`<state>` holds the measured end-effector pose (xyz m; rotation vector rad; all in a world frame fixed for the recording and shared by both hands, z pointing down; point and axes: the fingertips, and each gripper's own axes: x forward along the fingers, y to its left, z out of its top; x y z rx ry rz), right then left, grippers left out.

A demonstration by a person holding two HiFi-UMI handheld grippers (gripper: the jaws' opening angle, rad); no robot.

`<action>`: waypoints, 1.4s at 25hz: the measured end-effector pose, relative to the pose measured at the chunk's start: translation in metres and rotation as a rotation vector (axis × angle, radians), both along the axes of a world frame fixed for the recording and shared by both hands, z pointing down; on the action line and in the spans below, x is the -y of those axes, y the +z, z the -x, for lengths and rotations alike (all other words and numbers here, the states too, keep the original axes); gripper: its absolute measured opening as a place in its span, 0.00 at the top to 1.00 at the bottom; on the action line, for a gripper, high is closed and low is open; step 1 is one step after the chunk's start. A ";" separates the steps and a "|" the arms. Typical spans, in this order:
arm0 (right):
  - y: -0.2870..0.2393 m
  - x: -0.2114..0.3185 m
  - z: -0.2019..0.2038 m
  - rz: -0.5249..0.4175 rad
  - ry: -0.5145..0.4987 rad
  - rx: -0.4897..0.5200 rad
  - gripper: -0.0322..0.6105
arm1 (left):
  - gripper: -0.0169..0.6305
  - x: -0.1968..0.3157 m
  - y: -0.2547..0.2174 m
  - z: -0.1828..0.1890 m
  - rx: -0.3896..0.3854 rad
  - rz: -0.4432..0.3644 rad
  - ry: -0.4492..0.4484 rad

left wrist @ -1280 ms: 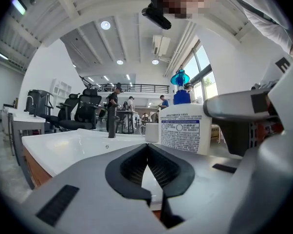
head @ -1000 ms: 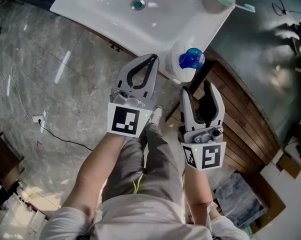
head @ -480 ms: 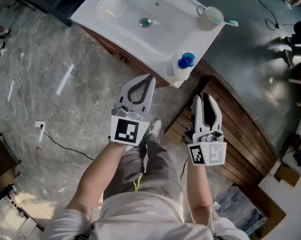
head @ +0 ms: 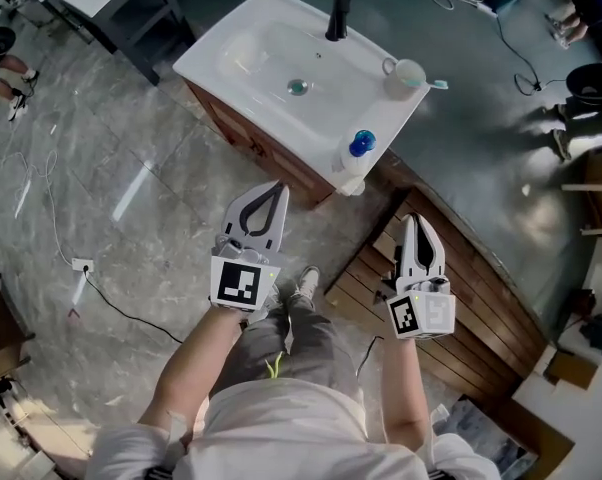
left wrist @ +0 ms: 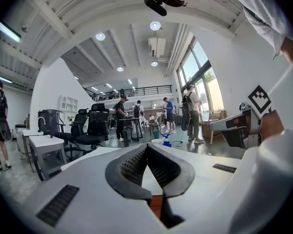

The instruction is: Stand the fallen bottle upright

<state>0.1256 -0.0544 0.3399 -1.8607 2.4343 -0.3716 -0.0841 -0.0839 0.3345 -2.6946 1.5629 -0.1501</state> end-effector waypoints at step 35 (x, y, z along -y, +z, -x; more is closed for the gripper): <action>-0.138 -0.041 -0.010 -0.124 -0.158 -0.147 0.89 | 0.95 -0.081 -0.186 0.087 -0.087 -0.136 -0.136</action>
